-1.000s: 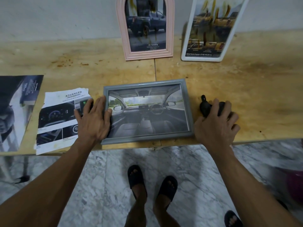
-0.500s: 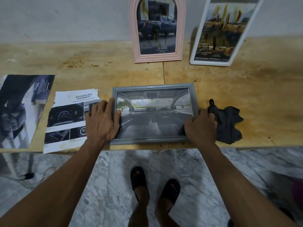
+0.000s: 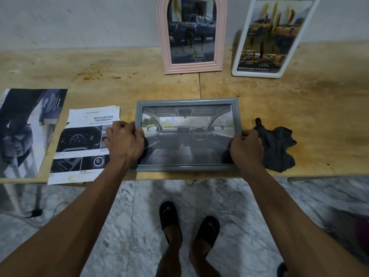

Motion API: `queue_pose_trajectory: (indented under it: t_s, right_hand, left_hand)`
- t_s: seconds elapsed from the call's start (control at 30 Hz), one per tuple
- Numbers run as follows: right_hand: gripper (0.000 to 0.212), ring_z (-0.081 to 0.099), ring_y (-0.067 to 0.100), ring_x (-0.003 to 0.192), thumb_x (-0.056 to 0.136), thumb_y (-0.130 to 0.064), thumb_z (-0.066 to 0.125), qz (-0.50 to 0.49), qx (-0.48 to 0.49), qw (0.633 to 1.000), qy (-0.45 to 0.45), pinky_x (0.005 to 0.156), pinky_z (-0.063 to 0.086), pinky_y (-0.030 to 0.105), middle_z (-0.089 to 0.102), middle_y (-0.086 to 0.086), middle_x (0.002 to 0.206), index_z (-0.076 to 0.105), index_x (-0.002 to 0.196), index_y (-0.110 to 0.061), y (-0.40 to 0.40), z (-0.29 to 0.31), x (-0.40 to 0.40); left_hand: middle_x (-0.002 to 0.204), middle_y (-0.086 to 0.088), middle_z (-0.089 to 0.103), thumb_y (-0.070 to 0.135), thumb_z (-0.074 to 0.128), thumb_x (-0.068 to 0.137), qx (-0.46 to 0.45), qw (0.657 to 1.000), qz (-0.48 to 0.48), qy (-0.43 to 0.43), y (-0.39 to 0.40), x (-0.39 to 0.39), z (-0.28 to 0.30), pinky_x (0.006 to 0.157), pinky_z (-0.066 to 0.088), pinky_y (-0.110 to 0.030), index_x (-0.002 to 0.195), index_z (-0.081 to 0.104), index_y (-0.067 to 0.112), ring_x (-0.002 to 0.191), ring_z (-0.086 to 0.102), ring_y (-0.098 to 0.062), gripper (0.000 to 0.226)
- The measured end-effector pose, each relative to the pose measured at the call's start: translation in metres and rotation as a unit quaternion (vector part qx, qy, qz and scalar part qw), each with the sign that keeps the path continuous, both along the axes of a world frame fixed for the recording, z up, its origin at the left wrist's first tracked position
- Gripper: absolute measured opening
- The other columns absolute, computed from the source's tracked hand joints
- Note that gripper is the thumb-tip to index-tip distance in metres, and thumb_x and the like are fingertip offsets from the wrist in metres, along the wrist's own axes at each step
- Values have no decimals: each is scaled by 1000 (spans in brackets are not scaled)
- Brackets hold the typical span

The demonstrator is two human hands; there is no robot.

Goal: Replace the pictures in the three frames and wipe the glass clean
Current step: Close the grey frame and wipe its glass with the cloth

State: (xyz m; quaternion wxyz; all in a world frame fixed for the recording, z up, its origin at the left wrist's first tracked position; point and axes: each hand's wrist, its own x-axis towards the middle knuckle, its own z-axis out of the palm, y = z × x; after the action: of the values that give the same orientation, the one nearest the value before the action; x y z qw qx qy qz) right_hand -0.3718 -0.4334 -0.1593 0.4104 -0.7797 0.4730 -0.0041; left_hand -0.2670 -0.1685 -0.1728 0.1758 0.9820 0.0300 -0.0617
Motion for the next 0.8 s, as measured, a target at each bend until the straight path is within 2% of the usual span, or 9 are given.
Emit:
queue_pose_trajectory:
  t_s: [0.1, 0.2, 0.3, 0.43, 0.5, 0.57, 0.6, 0.67, 0.8]
  right_hand:
    - [22, 53, 20, 87, 103, -24, 40, -39, 36, 998, -44, 70, 40, 34, 56, 6, 109, 48, 120, -15, -2, 8, -2]
    - [24, 50, 16, 86, 102, -23, 41, -47, 55, 994, -81, 63, 36, 28, 54, 2, 105, 50, 123, -15, -5, 26, -3]
    - [24, 53, 16, 83, 101, -22, 45, -49, 90, 985, -136, 62, 39, 27, 59, 4, 107, 53, 122, -14, -3, 57, -1]
    - [31, 57, 21, 92, 99, -25, 48, -17, 97, 977, -191, 72, 44, 29, 62, 8, 111, 57, 126, -15, 7, 101, 1]
    - [33, 62, 28, 92, 100, -25, 49, 11, 95, 974, -206, 71, 47, 31, 65, 12, 110, 57, 130, -14, 13, 122, 3]
    - [32, 62, 24, 75, 101, -25, 47, 25, 115, 972, -205, 60, 49, 30, 66, 9, 97, 56, 130, -15, 20, 141, 7]
    - [30, 59, 21, 66, 102, -25, 45, 29, 132, 970, -202, 53, 47, 29, 64, 6, 91, 56, 129, -18, 23, 150, 11]
    - [28, 56, 19, 59, 103, -27, 43, 41, 158, 967, -195, 49, 45, 30, 63, 4, 87, 54, 128, -22, 31, 163, 19]
    - [27, 57, 15, 65, 104, -22, 41, 77, 148, 969, -185, 60, 56, 41, 61, -2, 95, 54, 128, -22, 50, 178, 46]
  left_hand:
    - [128, -19, 56, 37, 46, 97, -90, 995, 43, 29, -7, -1, 5, 104, 39, -53, 125, 65, 15, 123, 46, -42, 40]
    - [114, -15, 67, 27, 46, 100, -251, 959, 125, 31, -12, -4, 29, 87, 50, -35, 131, 61, 11, 99, 61, -31, 39]
    - [108, -7, 62, 17, 49, 100, -326, 925, 197, 4, -12, -3, 68, 64, 42, -19, 130, 61, 8, 79, 54, -17, 33]
    - [100, -12, 67, 23, 62, 88, -429, 866, 256, 4, 2, -3, 123, 64, 49, -25, 112, 67, 17, 74, 56, -17, 25]
    - [80, -11, 65, 28, 64, 76, -461, 844, 274, 11, 16, -2, 146, 70, 53, -40, 92, 70, 16, 74, 55, -24, 21]
    - [57, -2, 51, 22, 62, 75, -483, 831, 276, 10, 26, -6, 170, 59, 47, -36, 70, 60, 17, 64, 51, -22, 7]
    - [51, 1, 46, 18, 62, 80, -496, 821, 284, 4, 29, -8, 181, 52, 43, -31, 66, 56, 18, 55, 47, -20, 15]
    - [52, 0, 47, 17, 61, 92, -496, 820, 285, -10, 40, -7, 194, 47, 43, -27, 70, 58, 15, 47, 44, -16, 23]
    - [72, -8, 58, 24, 63, 94, -484, 826, 288, -15, 71, 13, 195, 72, 58, -49, 78, 69, 17, 71, 56, -24, 18]
